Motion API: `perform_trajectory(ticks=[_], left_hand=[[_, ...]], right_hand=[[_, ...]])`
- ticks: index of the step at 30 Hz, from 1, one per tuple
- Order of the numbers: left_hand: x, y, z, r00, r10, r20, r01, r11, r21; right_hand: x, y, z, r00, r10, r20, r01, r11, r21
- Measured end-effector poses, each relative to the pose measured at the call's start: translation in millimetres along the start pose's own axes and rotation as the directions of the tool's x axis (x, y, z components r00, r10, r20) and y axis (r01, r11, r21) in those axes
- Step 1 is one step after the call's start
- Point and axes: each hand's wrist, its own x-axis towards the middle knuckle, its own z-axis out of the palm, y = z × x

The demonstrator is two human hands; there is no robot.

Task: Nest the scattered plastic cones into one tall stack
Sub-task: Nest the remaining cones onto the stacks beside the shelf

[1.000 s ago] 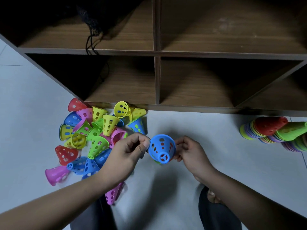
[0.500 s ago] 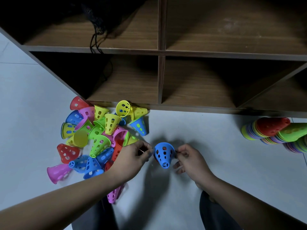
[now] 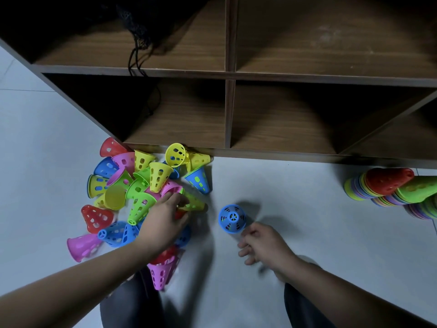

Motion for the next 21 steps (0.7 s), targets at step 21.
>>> perform_trajectory(ticks=[21], left_hand=[[34, -22, 6, 0.955, 0.230, 0.190, -0.296, 0.800, 0.522]], right_hand=[[0, -6, 39, 0.933, -0.080, 0.351, 0.234, 0.875, -0.423]])
